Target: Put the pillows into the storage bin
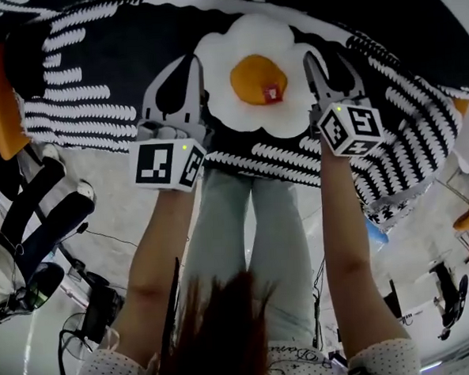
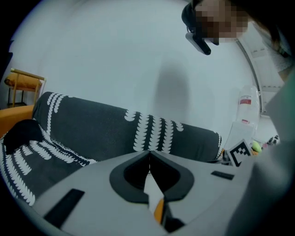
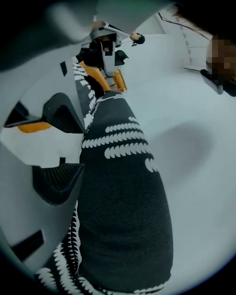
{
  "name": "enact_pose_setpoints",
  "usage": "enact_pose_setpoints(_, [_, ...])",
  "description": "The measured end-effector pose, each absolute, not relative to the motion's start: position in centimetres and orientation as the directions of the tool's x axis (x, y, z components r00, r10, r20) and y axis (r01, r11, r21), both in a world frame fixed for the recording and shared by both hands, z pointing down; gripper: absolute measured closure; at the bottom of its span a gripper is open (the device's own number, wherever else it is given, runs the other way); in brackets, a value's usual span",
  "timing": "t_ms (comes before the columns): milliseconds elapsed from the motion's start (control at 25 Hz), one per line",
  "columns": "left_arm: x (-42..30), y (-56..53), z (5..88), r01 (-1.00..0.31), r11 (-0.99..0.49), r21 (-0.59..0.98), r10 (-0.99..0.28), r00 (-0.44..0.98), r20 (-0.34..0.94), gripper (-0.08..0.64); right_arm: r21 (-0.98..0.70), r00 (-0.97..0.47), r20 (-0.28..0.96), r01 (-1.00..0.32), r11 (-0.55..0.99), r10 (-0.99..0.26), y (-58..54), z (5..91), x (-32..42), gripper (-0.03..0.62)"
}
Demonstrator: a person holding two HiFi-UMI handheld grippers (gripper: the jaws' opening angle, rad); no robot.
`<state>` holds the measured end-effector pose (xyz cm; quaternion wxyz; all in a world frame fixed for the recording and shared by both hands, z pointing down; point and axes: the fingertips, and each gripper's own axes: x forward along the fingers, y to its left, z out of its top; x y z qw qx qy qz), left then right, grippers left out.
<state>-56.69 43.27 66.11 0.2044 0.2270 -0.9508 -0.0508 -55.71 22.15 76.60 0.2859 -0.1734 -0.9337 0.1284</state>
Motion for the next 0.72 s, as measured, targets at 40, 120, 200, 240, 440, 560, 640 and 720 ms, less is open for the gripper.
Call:
enact_pose_setpoints(40, [-56.7,43.7,66.9,-0.41,0.892,0.189,-0.452,-0.81,0.374,0.557,-0.337,-0.772,0.502,0.241,0.91,0.39,22.7,77.5,-55.7,0.37])
enact_pose_setpoints(120, [-57.1,43.5,68.1,-0.404,0.893,0.199,-0.45,-0.804,0.388,0.557,-0.344,-0.759,0.533,0.211,0.915,0.375,22.7,79.3,-55.9,0.317])
enact_pose_setpoints(200, [-57.7,42.4,69.1,-0.405,0.892,0.202,-0.453,-0.796,0.402,0.557,-0.372,-0.734,0.56,0.191,0.909,0.383,21.9,81.1,-56.2,0.254])
enact_pose_setpoints(240, [-57.9,41.8,69.7,-0.411,0.89,0.199,-0.457,-0.79,0.41,0.557,-0.384,-0.722,0.569,0.189,0.904,0.393,21.6,82.1,-56.3,0.215])
enact_pose_setpoints(440, [-57.8,41.2,72.0,-0.431,0.884,0.183,-0.464,-0.758,0.459,0.557,-0.333,-0.678,0.619,0.232,0.914,0.397,21.3,84.9,-56.3,0.067])
enact_pose_setpoints(560, [-57.7,42.2,72.6,-0.43,0.886,0.176,-0.459,-0.752,0.473,0.557,-0.387,-0.666,0.632,0.172,0.906,0.396,20.8,86.2,-56.2,0.053])
enact_pose_setpoints(640, [-57.6,42.5,72.7,-0.435,0.883,0.174,-0.462,-0.748,0.477,0.557,-0.435,-0.633,0.649,0.145,0.889,0.422,20.8,87.0,-55.6,0.068])
enact_pose_setpoints(720, [-57.7,42.7,72.8,-0.439,0.882,0.172,-0.465,-0.745,0.478,0.557,-0.453,-0.596,0.663,0.161,0.877,0.452,21.3,87.4,-55.3,0.144])
